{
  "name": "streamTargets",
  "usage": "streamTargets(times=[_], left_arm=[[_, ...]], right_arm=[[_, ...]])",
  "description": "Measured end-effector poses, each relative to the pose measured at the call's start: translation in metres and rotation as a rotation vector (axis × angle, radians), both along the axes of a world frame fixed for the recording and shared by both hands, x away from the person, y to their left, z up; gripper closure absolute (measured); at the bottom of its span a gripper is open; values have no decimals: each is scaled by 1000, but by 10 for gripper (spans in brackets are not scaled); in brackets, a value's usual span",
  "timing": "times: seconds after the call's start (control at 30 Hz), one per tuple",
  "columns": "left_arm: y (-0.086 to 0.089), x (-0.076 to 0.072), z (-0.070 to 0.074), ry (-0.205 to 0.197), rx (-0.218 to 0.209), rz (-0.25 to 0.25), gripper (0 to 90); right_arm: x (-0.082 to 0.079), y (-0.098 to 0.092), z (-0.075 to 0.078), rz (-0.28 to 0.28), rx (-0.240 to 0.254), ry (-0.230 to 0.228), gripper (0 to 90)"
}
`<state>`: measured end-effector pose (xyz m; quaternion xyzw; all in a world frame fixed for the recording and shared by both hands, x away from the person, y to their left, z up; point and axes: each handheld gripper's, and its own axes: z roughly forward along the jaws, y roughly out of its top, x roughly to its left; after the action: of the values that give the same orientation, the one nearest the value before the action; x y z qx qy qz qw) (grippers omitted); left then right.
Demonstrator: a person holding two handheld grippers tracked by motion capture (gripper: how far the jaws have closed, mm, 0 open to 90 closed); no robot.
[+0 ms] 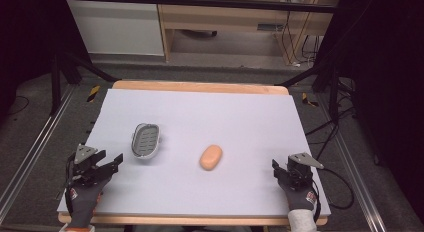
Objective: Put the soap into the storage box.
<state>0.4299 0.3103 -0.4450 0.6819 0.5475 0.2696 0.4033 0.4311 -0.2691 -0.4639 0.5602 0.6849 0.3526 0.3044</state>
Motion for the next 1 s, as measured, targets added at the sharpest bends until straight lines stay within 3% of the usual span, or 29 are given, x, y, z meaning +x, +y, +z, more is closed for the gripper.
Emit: streamTargets(times=[0.5,0.7,1.0], left_arm=[[-4,-5,19,-48,-52,-19,294],[-11,-6,28,-59,-67,-49,268],[-27,-5,30,-55,-43,-84,233]], right_arm=[[0,1,0,11,3,16,392],[0,1,0,1,10,15,391],[1,5,4,30,5,4,387]])
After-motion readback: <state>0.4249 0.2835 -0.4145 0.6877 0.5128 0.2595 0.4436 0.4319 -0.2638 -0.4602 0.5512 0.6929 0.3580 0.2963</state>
